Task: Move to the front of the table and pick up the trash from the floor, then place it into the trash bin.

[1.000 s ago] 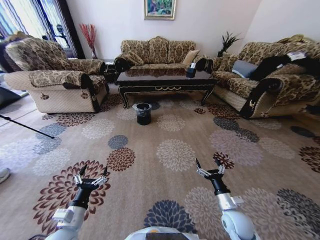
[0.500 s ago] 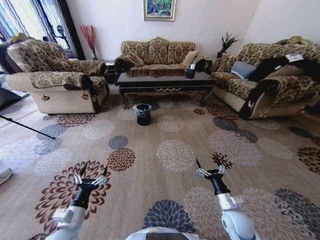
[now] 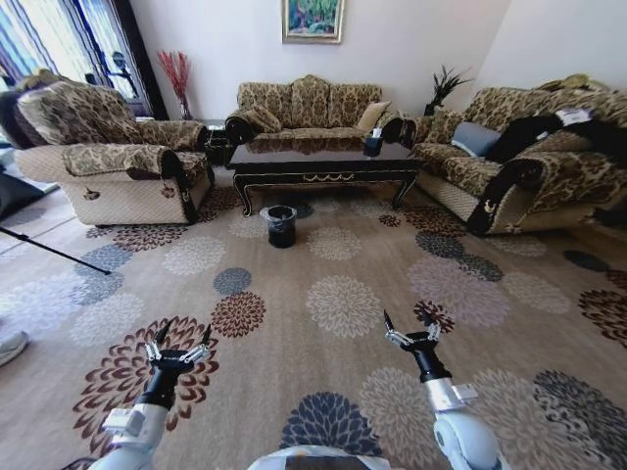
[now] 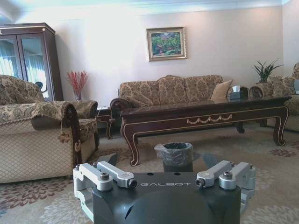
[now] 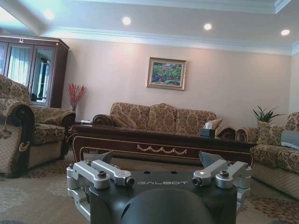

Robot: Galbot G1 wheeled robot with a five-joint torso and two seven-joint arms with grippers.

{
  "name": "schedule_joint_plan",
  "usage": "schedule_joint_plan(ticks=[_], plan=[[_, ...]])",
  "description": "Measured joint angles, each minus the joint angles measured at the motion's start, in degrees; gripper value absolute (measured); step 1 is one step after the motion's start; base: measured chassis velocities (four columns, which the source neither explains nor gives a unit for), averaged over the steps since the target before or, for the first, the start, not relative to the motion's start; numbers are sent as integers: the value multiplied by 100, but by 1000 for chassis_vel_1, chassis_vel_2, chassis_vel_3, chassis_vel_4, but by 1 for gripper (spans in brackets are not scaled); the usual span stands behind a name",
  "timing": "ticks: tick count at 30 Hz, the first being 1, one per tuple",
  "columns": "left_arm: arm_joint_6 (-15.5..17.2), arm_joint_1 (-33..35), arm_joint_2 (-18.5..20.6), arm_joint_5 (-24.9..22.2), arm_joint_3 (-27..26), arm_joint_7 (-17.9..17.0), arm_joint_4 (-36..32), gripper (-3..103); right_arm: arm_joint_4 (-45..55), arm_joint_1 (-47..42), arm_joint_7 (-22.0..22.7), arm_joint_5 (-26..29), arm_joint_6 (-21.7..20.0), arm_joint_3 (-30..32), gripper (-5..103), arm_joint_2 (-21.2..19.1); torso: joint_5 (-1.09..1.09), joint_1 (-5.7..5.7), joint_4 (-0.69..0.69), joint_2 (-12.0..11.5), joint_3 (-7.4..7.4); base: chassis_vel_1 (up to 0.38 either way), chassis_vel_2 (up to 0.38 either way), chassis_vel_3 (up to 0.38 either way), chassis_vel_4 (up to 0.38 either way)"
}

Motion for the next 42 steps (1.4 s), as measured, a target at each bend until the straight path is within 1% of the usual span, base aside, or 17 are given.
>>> schedule_joint_plan(ticks=[42], plan=[[0,0,0,0,0,0,0,100,0,0,0,0,0,0,100,0,-1,227,-1,603,380,0,0,0,0]])
